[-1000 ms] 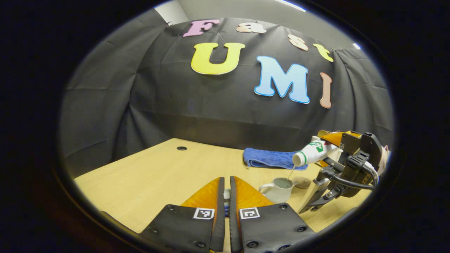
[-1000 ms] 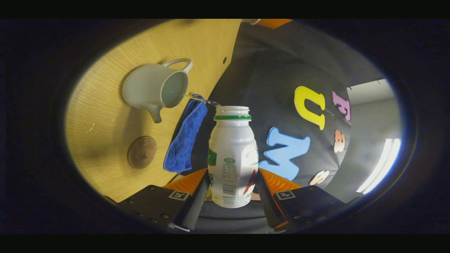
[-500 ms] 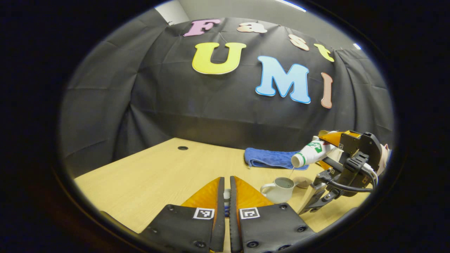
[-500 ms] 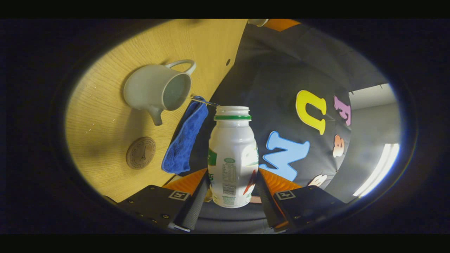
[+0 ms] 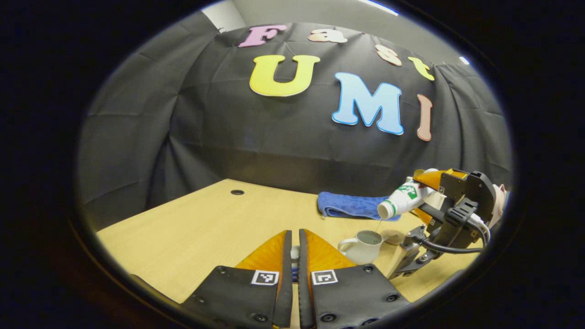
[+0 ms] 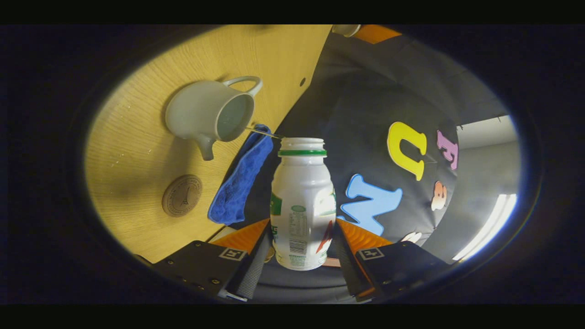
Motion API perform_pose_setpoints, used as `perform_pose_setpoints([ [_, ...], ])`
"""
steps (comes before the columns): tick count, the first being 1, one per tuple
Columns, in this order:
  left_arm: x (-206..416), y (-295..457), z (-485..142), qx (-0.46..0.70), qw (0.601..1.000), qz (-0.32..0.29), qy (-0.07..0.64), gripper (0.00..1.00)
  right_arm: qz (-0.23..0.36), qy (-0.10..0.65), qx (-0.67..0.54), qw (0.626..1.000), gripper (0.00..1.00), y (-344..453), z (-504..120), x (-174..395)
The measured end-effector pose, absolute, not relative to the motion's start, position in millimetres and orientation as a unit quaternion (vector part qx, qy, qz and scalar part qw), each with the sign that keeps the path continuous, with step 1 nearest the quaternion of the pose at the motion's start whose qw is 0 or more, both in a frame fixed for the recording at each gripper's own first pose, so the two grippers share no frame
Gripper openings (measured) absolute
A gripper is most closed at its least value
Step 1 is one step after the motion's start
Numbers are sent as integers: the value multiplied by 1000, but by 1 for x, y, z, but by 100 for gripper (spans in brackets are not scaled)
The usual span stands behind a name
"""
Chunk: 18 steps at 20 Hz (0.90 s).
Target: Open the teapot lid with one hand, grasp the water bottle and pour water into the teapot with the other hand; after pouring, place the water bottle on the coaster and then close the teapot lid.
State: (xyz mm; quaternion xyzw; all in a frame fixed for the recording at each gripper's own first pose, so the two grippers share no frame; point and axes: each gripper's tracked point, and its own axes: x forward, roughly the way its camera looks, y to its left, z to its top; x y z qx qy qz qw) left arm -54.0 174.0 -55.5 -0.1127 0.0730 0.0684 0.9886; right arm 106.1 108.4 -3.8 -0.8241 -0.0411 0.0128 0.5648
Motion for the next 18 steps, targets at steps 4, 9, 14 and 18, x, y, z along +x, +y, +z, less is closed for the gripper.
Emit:
perform_pose_setpoints([
  [4,-54,174,-55,-112,989,68,74,16,15,-43,-829,558,73,110,-4,107],
  [9,-54,174,-56,-113,988,69,76,16,21,-47,-834,549,73,114,-4,107],
  [14,-53,173,-58,-112,989,65,77,12,25,-54,-841,537,73,118,-2,107],
  [18,-53,174,-57,-111,989,64,79,16,29,-58,-848,526,73,121,-1,108],
])
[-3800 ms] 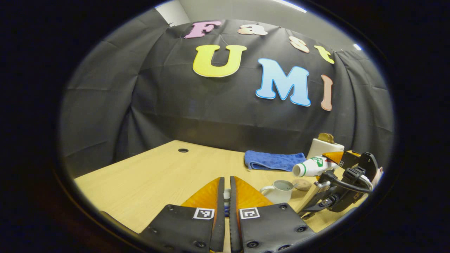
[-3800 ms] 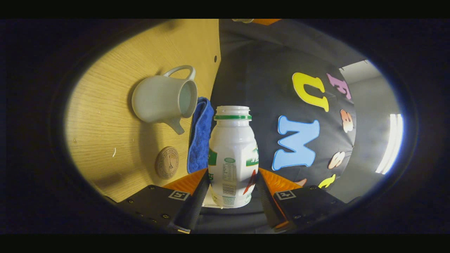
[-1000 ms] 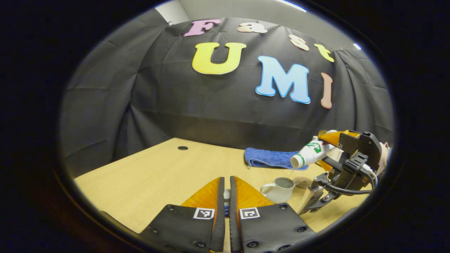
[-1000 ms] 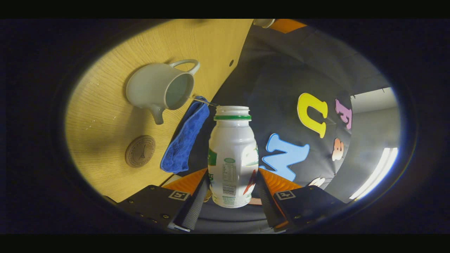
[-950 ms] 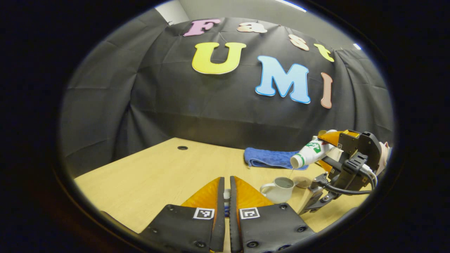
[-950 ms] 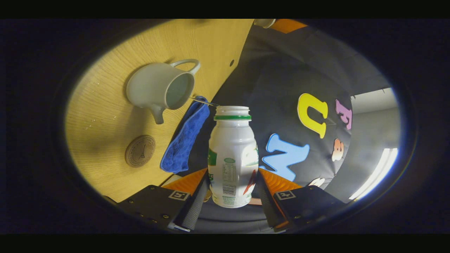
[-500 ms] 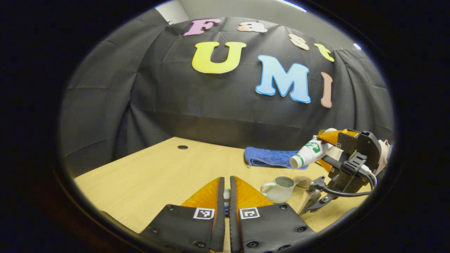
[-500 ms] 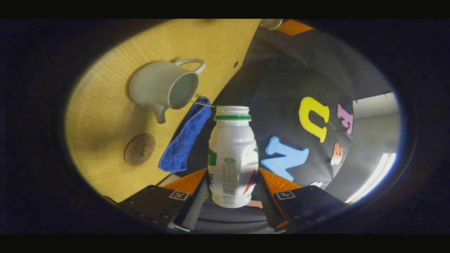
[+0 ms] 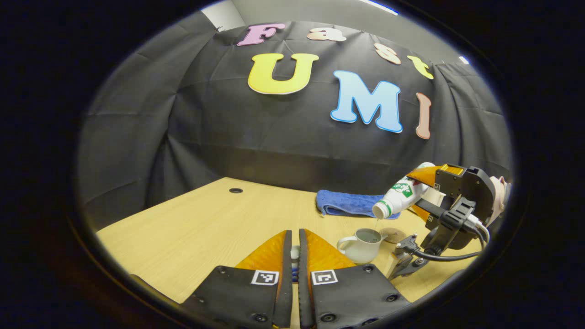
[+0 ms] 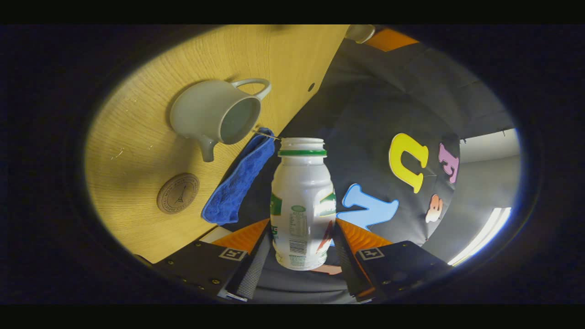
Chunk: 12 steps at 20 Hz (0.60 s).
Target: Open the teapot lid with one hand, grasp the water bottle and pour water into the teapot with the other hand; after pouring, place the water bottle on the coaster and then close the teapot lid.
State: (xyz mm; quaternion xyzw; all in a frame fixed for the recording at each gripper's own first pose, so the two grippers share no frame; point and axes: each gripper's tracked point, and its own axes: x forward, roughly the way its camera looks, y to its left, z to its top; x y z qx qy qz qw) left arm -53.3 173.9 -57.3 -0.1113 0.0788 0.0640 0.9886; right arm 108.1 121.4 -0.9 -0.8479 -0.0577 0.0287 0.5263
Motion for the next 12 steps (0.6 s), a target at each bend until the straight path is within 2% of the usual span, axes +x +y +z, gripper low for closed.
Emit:
perform_pose_setpoints([
  [1,-54,174,-56,-111,989,64,79,12,29,-58,-849,524,74,122,-1,109],
  [12,-54,175,-57,-114,988,67,80,16,41,-68,-869,489,73,129,-2,107],
])
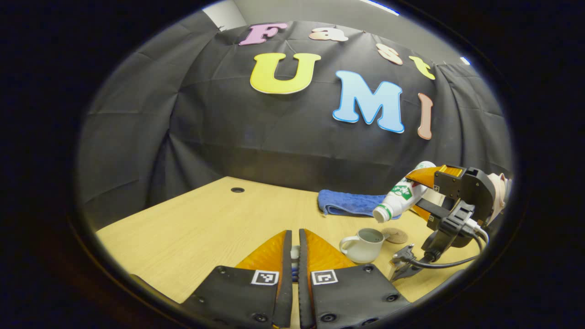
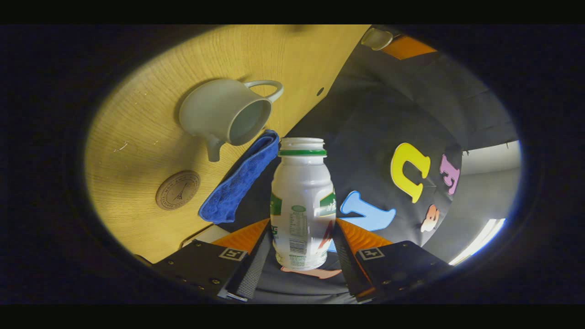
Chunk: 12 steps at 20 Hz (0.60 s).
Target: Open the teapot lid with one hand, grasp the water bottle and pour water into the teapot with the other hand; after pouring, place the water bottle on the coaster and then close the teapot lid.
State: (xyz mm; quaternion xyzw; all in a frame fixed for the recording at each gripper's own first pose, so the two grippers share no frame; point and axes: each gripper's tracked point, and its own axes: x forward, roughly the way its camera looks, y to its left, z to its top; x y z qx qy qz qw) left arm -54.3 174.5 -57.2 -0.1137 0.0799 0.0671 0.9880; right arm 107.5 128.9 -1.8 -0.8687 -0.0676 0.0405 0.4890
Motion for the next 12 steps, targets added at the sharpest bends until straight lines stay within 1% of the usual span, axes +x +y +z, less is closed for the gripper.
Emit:
perform_pose_setpoints([
  [4,-54,175,-57,-112,988,65,79,16,42,-74,-874,479,73,131,-3,106],
  [7,-54,175,-56,-112,989,65,79,15,44,-67,-869,487,74,129,-6,106],
  [9,-54,175,-56,-111,989,65,78,16,47,-53,-858,508,74,122,-14,106],
  [11,-54,174,-56,-110,989,65,77,16,50,-37,-842,537,73,115,-19,105],
  [12,-54,175,-56,-110,989,65,76,12,52,-26,-829,556,73,110,-23,104],
])
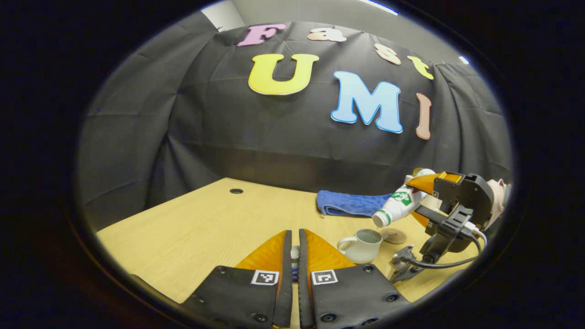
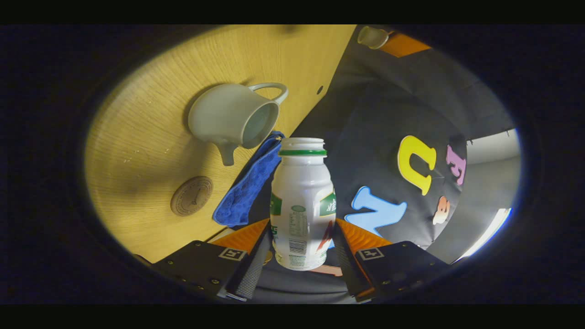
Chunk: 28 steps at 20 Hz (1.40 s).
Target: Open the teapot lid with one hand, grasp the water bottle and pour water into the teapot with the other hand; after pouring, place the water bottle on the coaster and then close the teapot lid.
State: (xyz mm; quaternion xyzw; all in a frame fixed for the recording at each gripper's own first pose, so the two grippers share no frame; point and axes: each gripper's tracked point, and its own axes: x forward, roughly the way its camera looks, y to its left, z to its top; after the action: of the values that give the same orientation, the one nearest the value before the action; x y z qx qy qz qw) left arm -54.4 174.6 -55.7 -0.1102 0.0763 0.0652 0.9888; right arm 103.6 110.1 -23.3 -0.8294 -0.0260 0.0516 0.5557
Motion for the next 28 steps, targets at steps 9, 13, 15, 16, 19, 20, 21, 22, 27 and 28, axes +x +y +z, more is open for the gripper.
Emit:
perform_pose_setpoints([
  [9,-56,174,-53,-102,990,62,70,12,55,51,-636,768,74,92,-54,85],
  [13,-54,171,-53,-98,991,60,68,12,52,73,-514,853,74,90,-55,80],
  [15,-53,167,-55,-95,992,55,69,12,40,76,-457,885,73,84,-53,79],
  [16,-51,162,-56,-90,992,51,70,16,36,80,-427,900,73,80,-54,80],
  [19,-43,146,-56,-84,993,49,73,12,29,93,-327,940,73,71,-56,77],
  [20,-42,143,-57,-86,993,47,73,16,23,92,-297,950,73,65,-53,78],
  [21,-40,138,-57,-89,993,42,73,12,16,89,-269,959,73,60,-49,79],
  [22,-38,133,-60,-90,992,39,74,12,9,85,-244,966,73,53,-46,78],
  [27,-23,109,-68,-100,992,29,78,12,-2,81,-151,985,73,30,-43,81],
  [28,-18,103,-68,-103,991,21,78,12,-2,79,-141,987,73,27,-45,81],
])
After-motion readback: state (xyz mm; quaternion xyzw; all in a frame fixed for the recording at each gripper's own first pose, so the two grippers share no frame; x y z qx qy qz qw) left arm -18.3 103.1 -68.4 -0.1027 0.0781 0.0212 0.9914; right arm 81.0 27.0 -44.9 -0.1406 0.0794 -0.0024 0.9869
